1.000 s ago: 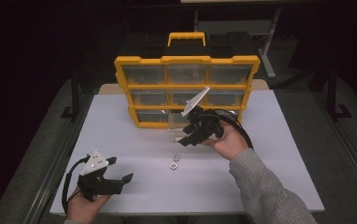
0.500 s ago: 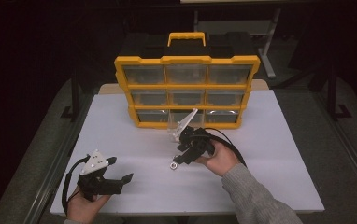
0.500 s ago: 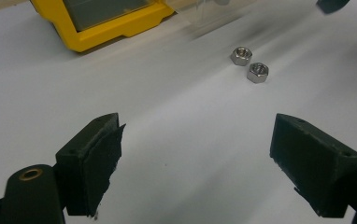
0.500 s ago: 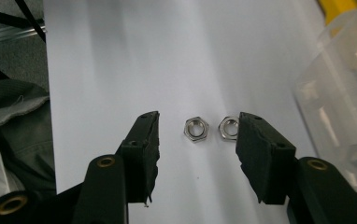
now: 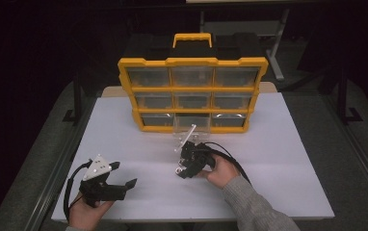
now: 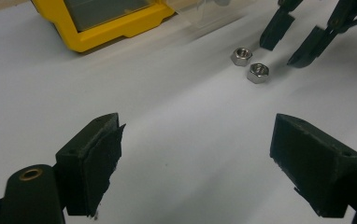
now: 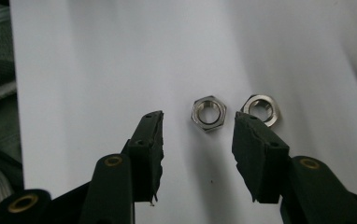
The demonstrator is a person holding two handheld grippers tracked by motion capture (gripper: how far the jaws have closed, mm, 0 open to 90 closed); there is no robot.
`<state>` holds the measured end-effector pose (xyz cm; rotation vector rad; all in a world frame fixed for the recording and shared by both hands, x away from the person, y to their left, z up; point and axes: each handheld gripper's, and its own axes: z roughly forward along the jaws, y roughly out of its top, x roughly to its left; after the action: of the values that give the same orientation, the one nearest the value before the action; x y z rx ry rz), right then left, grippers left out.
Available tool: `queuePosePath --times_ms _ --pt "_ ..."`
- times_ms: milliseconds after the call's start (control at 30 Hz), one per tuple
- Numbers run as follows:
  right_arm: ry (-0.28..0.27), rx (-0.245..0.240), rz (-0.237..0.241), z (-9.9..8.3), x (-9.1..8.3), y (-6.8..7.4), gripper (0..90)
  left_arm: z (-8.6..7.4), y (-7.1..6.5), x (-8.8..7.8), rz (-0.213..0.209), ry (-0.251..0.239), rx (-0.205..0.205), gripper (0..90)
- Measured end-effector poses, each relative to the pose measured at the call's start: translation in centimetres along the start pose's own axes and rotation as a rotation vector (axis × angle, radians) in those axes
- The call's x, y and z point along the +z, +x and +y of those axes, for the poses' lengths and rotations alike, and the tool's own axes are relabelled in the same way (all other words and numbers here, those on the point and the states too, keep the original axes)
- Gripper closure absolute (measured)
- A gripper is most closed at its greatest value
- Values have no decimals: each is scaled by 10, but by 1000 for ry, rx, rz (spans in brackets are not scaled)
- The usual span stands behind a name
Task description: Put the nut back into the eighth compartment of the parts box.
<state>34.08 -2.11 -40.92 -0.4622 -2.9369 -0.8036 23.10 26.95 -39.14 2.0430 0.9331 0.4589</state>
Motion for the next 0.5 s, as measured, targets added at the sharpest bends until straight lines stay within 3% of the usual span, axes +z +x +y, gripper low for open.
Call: queuePosePath --times_ms 233,500 --pt "34 -9 -6 0 15 -1 544 -1 1 0 0 -3 0 160" --pt "25 -38 -28 3 23 -1 601 -1 2 0 4 -2 1 159"
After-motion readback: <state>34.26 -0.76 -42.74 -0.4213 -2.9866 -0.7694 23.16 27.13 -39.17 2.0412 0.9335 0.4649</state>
